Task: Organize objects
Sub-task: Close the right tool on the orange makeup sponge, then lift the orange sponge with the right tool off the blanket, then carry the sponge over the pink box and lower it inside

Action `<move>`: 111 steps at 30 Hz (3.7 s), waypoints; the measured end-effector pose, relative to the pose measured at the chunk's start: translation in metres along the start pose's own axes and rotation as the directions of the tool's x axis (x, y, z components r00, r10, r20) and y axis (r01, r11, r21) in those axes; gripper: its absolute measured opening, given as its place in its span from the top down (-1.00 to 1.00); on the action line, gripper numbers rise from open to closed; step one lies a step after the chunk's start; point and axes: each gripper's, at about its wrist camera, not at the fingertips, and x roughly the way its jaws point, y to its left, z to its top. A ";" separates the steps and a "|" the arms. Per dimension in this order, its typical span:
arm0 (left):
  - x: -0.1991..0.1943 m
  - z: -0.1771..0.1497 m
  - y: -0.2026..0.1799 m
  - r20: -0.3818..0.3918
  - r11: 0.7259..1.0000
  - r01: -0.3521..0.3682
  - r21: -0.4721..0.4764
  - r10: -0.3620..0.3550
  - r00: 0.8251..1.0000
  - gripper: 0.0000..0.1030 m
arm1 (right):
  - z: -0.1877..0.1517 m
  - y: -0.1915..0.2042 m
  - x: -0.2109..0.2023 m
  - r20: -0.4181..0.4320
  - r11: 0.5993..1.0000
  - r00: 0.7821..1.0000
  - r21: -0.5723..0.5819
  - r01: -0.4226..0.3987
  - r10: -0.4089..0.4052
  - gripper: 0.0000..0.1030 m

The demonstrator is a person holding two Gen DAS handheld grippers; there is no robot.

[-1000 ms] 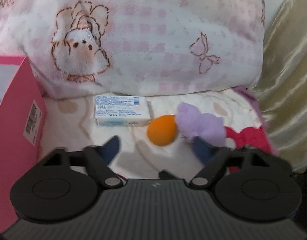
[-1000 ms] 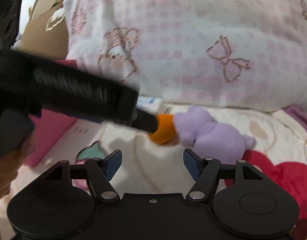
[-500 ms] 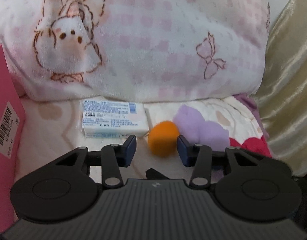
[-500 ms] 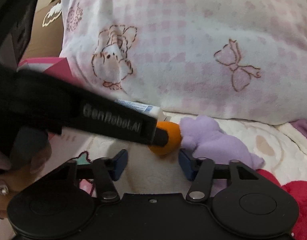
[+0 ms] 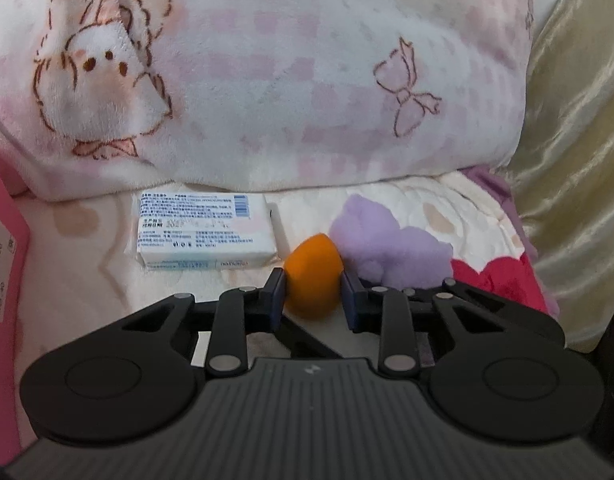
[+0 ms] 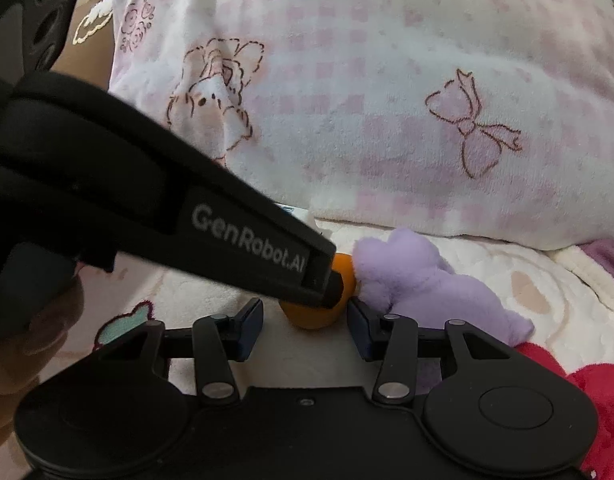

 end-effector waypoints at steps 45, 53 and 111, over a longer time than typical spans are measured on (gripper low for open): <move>-0.146 -0.103 0.014 -0.317 1.000 0.017 0.012 -0.012 0.948 0.47 | -0.041 0.123 -0.135 -0.198 0.980 0.965 -0.063 -0.190 0.174 0.10; -0.182 -0.108 0.022 -0.320 0.999 0.043 -0.005 -0.042 0.947 0.47 | -0.034 0.148 -0.160 -0.196 0.978 0.965 -0.080 -0.192 0.174 0.10; -0.296 -0.067 0.115 -0.031 0.996 0.042 -0.076 -0.045 0.999 0.46 | 0.061 0.249 -0.172 -0.040 0.944 0.983 -0.275 -0.184 0.180 0.11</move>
